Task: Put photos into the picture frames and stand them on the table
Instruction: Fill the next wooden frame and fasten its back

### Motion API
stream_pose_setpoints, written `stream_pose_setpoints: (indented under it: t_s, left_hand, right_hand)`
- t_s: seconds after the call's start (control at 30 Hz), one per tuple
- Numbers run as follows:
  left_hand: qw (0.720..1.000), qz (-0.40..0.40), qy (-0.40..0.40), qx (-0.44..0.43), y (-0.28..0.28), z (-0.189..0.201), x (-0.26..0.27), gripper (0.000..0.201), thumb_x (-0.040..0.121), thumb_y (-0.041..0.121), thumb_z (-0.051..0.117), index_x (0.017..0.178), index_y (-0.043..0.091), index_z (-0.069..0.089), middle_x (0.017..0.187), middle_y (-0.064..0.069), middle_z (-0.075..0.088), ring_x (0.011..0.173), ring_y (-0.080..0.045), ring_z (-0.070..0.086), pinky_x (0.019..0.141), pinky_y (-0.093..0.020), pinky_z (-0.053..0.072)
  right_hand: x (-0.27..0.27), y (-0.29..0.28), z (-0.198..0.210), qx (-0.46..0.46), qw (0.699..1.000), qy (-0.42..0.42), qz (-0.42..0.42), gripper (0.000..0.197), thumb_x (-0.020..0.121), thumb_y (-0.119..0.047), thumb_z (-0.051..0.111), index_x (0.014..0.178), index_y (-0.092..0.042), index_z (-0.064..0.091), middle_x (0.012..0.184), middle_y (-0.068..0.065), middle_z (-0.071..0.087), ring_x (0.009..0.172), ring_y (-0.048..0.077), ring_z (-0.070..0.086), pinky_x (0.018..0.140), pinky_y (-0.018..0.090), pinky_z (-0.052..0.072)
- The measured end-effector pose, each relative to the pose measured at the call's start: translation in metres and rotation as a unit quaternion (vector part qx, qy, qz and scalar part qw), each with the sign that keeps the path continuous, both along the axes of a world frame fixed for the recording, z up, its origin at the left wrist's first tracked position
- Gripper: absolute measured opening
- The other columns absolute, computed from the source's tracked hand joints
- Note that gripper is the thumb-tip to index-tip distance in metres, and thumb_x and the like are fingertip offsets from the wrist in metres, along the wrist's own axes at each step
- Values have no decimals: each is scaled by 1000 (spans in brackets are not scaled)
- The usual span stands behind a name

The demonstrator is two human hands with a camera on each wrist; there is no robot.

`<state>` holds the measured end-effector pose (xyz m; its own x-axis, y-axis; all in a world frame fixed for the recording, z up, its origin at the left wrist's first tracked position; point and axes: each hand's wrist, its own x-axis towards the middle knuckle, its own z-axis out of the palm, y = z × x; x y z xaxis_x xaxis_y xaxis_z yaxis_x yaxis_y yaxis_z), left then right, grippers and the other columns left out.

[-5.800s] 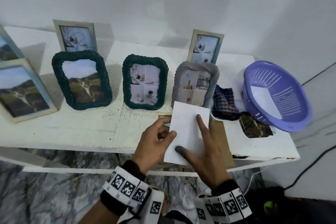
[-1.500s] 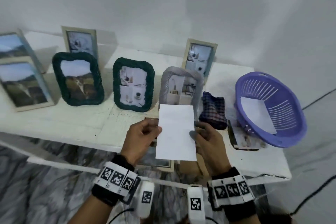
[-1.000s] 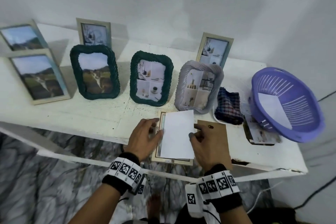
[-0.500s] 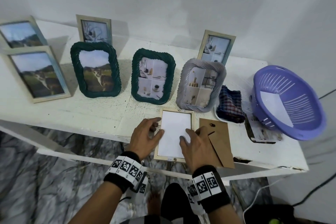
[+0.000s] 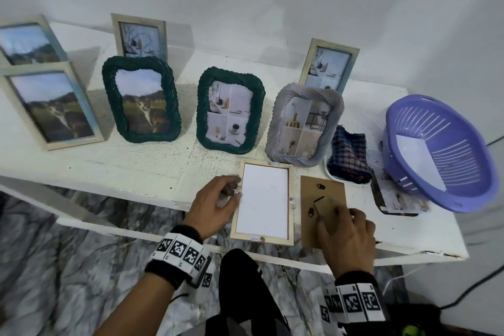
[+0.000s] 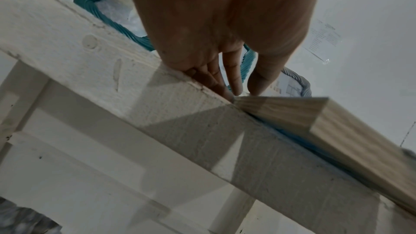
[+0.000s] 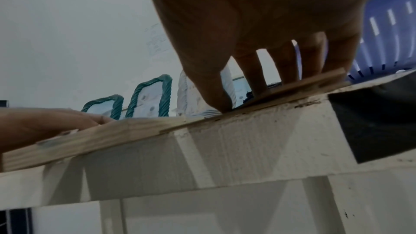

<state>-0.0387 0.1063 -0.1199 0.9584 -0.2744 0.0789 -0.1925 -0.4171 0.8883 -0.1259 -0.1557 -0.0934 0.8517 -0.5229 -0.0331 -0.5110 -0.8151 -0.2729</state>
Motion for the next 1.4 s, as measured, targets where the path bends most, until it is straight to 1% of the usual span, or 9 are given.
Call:
stream_pose_setpoints:
  t_s: [0.23, 0.47, 0.57, 0.83, 1.0, 1.17, 1.23, 1.3, 1.4]
  left_hand:
    - [1000, -1, 0, -8, 0, 1, -1, 28, 85, 24, 59, 112, 19, 64, 106, 5, 64, 94, -10, 61, 87, -19, 50]
    - [1000, -3, 4, -11, 1, 2, -2, 27, 86, 21, 60, 113, 18, 64, 106, 6, 64, 95, -11, 61, 90, -24, 51]
    - [1000, -3, 11, -6, 2, 2, -1, 26, 90, 11, 65, 115, 19, 64, 108, 7, 64, 98, -10, 61, 92, -25, 51]
    - [1000, -3, 9, 4, 1, 5, -2, 22, 93, 16, 65, 114, 22, 62, 108, 7, 64, 98, -6, 61, 91, -21, 51]
    - [1000, 2, 3, 6, 0, 4, -2, 22, 92, 17, 65, 113, 25, 62, 106, 8, 64, 97, -7, 61, 89, -22, 51]
    - [1000, 1, 7, 8, 1, 3, -1, 22, 93, 18, 65, 114, 25, 62, 107, 9, 64, 99, -6, 61, 91, -24, 51]
    - [1000, 1, 15, 5, 0, 4, -2, 23, 92, 20, 65, 113, 28, 61, 108, 10, 63, 99, -4, 60, 92, -23, 51]
    - [1000, 4, 20, 14, 0, 4, -3, 25, 90, 26, 68, 114, 29, 60, 109, 10, 62, 100, -2, 59, 92, -21, 49]
    - [1000, 9, 6, 29, -1, 3, -3, 31, 87, 29, 72, 115, 27, 59, 108, 11, 60, 98, -1, 57, 89, -21, 48]
  right_hand:
    - [-3, -3, 10, 108, 992, -55, -36, 47, 75, -37, 76, 110, -8, 64, 113, 16, 50, 107, 36, 43, 92, 45, 39]
    - [2, 46, 30, 90, 974, -200, 60, 40, 67, -30, 84, 95, -8, 65, 101, 14, 47, 92, 35, 48, 77, 40, 45]
    - [17, 66, 25, 66, 976, -174, 114, 41, 72, -35, 78, 97, -8, 61, 99, 12, 44, 89, 31, 44, 75, 37, 44]
    - [42, 91, 7, 44, 985, -105, 131, 50, 75, -43, 71, 105, -5, 60, 95, 13, 46, 88, 31, 44, 79, 42, 48]
    - [42, 89, 10, -38, 986, -72, 145, 50, 74, -54, 63, 99, -10, 63, 89, 10, 53, 84, 29, 48, 69, 38, 46]
    - [39, 89, 10, -64, 984, -67, 154, 45, 73, -51, 63, 90, -9, 67, 85, 10, 54, 80, 30, 49, 65, 39, 44]
    - [36, 86, 10, -37, 980, -78, 177, 45, 78, -50, 55, 89, -9, 68, 88, 11, 55, 83, 31, 48, 67, 39, 46]
    - [36, 74, 7, 44, 974, -94, 202, 44, 82, -46, 45, 91, -11, 70, 94, 10, 57, 88, 31, 49, 75, 39, 47]
    - [37, 42, 0, 200, 948, -143, 203, 30, 85, -25, 52, 104, -12, 71, 106, 9, 57, 94, 29, 56, 78, 41, 54]
